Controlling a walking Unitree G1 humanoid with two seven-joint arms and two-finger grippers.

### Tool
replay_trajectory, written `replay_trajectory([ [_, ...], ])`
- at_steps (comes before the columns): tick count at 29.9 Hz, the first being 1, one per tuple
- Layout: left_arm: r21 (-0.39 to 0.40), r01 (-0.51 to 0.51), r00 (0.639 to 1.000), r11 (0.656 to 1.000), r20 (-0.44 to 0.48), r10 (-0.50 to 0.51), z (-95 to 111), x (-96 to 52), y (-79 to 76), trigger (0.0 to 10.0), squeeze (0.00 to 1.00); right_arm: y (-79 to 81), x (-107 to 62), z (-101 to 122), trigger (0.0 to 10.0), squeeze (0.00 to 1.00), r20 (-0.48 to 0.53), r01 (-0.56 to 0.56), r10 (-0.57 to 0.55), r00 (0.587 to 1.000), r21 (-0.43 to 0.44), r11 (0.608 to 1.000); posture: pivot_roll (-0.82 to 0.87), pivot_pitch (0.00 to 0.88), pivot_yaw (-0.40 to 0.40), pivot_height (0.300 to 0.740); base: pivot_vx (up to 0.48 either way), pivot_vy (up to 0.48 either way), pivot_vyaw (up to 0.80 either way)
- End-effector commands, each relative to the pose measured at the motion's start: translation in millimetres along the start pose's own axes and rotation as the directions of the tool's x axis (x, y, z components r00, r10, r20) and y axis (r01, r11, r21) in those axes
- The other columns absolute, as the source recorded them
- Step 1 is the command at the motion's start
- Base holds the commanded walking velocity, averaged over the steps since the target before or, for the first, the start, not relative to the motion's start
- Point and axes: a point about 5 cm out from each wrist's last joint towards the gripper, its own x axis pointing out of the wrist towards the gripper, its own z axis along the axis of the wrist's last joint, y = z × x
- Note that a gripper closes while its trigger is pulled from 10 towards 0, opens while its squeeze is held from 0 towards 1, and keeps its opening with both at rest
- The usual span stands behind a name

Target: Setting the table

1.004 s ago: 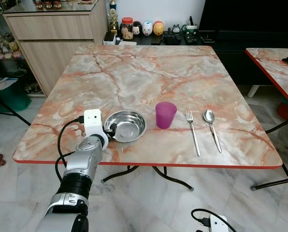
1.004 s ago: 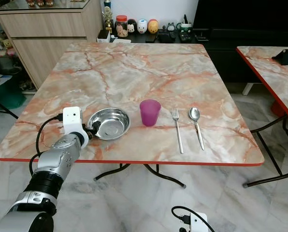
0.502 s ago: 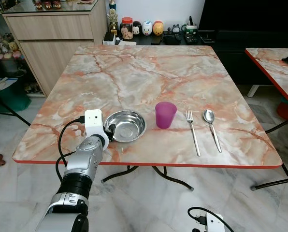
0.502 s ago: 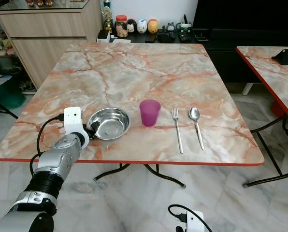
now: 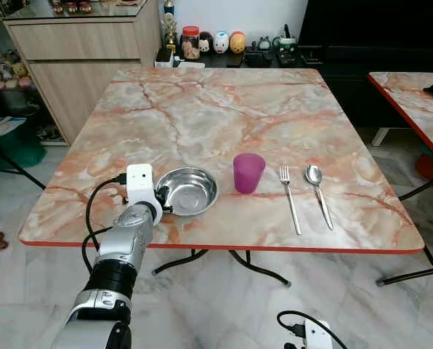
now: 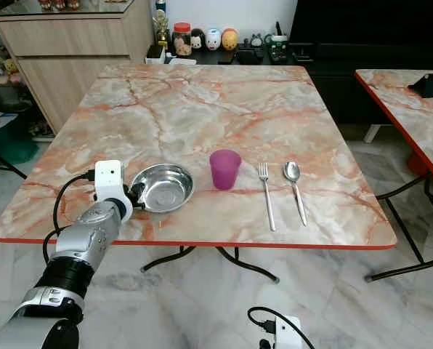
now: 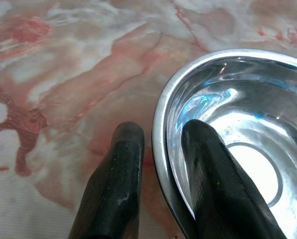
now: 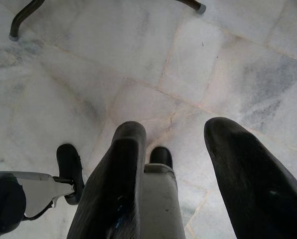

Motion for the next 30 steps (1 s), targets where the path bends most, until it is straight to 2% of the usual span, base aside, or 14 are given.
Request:
replay_trajectory([
  [1, 0.035, -0.013, 1.0, 0.999, 0.027, 0.012, 9.6, -1.2, 0.7, 0.0, 0.0, -0.4, -0.3, -2.3, 10.0, 0.0, -0.013, 0.003, -0.003, 1.0, -0.004, 1.0, 0.03, 0.0, -0.01, 0.74, 0.0, 0.0, 0.0],
  [11, 0.062, -0.023, 0.998, 0.998, 0.053, 0.019, 13.5, -2.8, 1.5, 0.0, 0.0, -1.0, -0.3, -2.1, 10.0, 0.0, -0.011, 0.003, -0.003, 1.0, -0.008, 1.0, 0.03, 0.0, -0.011, 0.74, 0.0, 0.0, 0.0],
  [17, 0.065, -0.006, 1.0, 0.998, 0.024, 0.004, 7.5, -4.5, 0.3, 0.0, 0.0, -0.3, -0.3, -2.2, 10.0, 0.0, -0.012, 0.003, -0.003, 1.0, -0.01, 1.0, 0.03, 0.0, -0.012, 0.74, 0.0, 0.0, 0.0],
  [18, 0.061, -0.001, 1.0, 0.998, 0.028, 0.0, 7.6, -4.9, -0.3, 3.2, 0.0, -0.2, -0.3, -2.3, 10.0, 0.0, -0.012, 0.003, -0.003, 1.0, -0.01, 1.0, 0.03, 0.0, -0.013, 0.74, 0.0, 0.0, 0.0],
  [19, 0.048, 0.012, 0.999, 0.999, 0.044, -0.014, 9.2, -5.5, -2.1, 5.1, 0.0, 0.0, -0.3, -2.5, 10.0, 0.0, -0.013, 0.003, -0.003, 1.0, -0.012, 1.0, 0.03, 0.0, -0.013, 0.74, 0.0, 0.0, 0.0],
  [20, 0.039, 0.02, 0.998, 0.999, 0.053, -0.022, 10.6, -5.7, -3.2, 9.9, 0.0, 0.0, -0.3, -2.5, 10.0, 0.0, -0.014, 0.003, -0.003, 1.0, -0.012, 1.0, 0.03, 0.0, -0.013, 0.74, 0.0, 0.0, 0.0],
  [23, 0.011, 0.045, 0.996, 0.999, 0.079, -0.046, 15.6, -6.2, -6.9, 10.0, 0.0, 0.1, -0.3, -2.5, 10.0, 0.0, -0.015, 0.003, -0.003, 1.0, -0.014, 1.0, 0.03, 0.0, -0.014, 0.74, 0.0, 0.0, 0.0],
  [27, 0.0, 0.041, 0.998, 0.999, 0.057, -0.041, 13.7, -5.8, -6.3, 10.0, 0.0, 0.2, -0.2, -2.4, 10.0, 0.0, -0.015, 0.002, -0.003, 1.0, -0.014, 1.0, 0.03, 0.0, -0.014, 0.74, 0.0, 0.0, 0.0],
  [28, -0.001, 0.034, 0.998, 0.999, 0.052, -0.034, 12.6, -6.0, -5.0, 10.0, 1.0, 0.1, -0.2, -2.4, 10.0, 0.0, -0.015, 0.002, -0.003, 1.0, -0.014, 1.0, 0.03, 0.0, -0.014, 0.74, 0.0, 0.0, 0.0],
  [30, -0.001, 0.025, 0.999, 1.0, 0.049, -0.025, 11.1, -6.4, -2.9, 10.0, 1.0, 0.2, -0.3, -2.5, 10.0, 0.0, -0.015, 0.002, -0.002, 1.0, -0.015, 1.0, 0.03, 0.0, -0.014, 0.74, 0.0, 0.0, 0.0],
])
